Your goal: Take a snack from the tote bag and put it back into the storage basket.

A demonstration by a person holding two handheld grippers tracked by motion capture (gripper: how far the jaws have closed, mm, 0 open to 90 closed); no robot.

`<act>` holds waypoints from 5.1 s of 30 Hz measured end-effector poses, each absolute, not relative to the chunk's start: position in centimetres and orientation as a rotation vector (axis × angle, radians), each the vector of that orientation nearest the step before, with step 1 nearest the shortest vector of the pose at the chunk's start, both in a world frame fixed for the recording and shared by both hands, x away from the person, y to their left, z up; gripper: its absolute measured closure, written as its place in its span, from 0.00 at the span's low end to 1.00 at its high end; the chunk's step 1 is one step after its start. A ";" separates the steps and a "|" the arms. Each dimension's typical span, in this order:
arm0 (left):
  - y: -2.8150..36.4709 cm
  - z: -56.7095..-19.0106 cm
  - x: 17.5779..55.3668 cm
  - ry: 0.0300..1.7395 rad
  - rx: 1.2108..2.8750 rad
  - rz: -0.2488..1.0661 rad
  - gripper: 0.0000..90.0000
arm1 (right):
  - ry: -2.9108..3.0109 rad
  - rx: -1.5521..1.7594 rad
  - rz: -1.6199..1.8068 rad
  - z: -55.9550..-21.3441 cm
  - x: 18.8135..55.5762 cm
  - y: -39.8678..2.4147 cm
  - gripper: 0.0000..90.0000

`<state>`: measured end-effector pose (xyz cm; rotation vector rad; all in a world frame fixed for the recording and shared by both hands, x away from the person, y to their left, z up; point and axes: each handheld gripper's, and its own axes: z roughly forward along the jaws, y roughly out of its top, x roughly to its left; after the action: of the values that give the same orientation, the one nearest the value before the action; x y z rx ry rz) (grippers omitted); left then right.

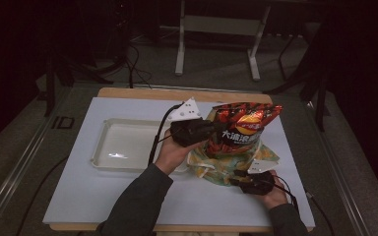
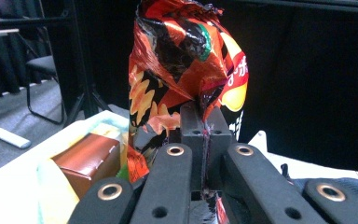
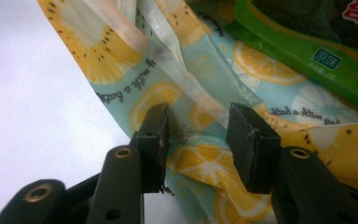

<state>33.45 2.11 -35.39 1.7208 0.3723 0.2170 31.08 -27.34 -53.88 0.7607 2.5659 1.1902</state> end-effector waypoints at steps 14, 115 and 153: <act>3.3 -32.7 32.4 0.359 1.671 0.244 0.99 | 2.565 0.756 1.190 -53.9 31.1 -27.3 0.65; 18.2 -44.2 41.1 0.844 1.726 0.433 0.90 | 2.566 0.761 1.186 -53.9 31.1 -27.4 0.65; 19.8 -46.2 38.9 1.047 1.740 0.510 0.46 | 2.564 0.760 1.186 -53.9 31.1 -27.4 0.64</act>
<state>38.91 19.77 -46.22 1.7403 1.0469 0.5105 31.06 -27.35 -53.89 0.7604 2.5644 1.1859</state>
